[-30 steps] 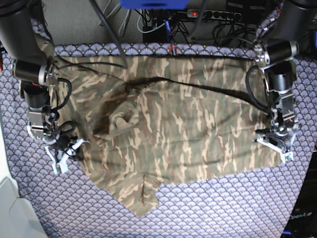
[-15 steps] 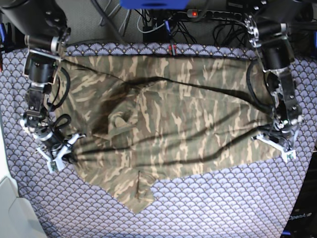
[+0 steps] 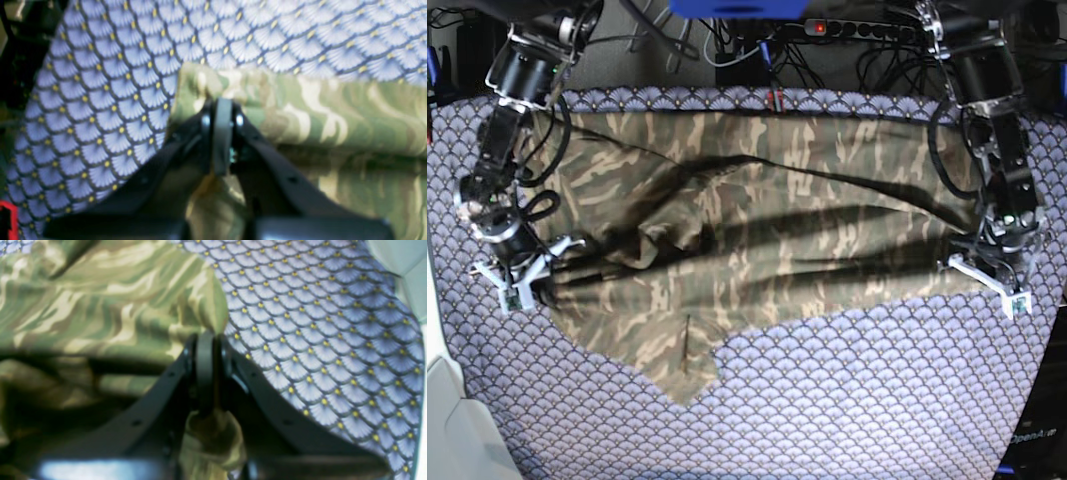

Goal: Fold the T-shirt properly
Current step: 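Lift the hem with both grippers and fold it over toward the collar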

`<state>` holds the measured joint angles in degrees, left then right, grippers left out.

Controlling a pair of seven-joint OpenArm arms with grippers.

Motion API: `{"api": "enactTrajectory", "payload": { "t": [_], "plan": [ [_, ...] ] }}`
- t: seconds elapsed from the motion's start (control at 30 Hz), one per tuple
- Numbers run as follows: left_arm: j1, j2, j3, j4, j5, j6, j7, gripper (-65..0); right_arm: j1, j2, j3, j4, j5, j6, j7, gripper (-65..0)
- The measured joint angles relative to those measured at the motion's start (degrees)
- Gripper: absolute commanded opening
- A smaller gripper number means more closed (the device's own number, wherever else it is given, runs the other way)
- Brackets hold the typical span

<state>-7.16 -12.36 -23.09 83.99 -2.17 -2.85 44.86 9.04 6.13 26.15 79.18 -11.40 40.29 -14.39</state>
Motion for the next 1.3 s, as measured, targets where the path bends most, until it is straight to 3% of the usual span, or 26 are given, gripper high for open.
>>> {"api": "enactTrajectory", "payload": {
  "t": [0.13,0.4,1.1,1.3],
  "plan": [
    [1.0,0.0,0.0,4.0,0.0,0.0,5.0,-64.4,-2.8,-1.6,2.3,4.6,0.2,0.0,-0.3,-65.0],
    [4.1,1.2,-4.9,9.9,-0.2,-0.4,7.4,-64.4,-10.2,-3.4,3.2,12.0,2.1,0.0,-1.0,-65.0],
    [19.0,1.8,-7.6,23.8,-0.2,-0.6,7.1,-64.4,-29.4,-3.5,6.4,27.1,17.3,0.0,-0.6,-65.0],
    [22.6,3.8,-7.7,25.1,-0.4,-0.6,7.0,-64.4,-33.9,-4.2,7.3,27.1,20.5,0.1,-0.5,-65.0]
  ]
}}
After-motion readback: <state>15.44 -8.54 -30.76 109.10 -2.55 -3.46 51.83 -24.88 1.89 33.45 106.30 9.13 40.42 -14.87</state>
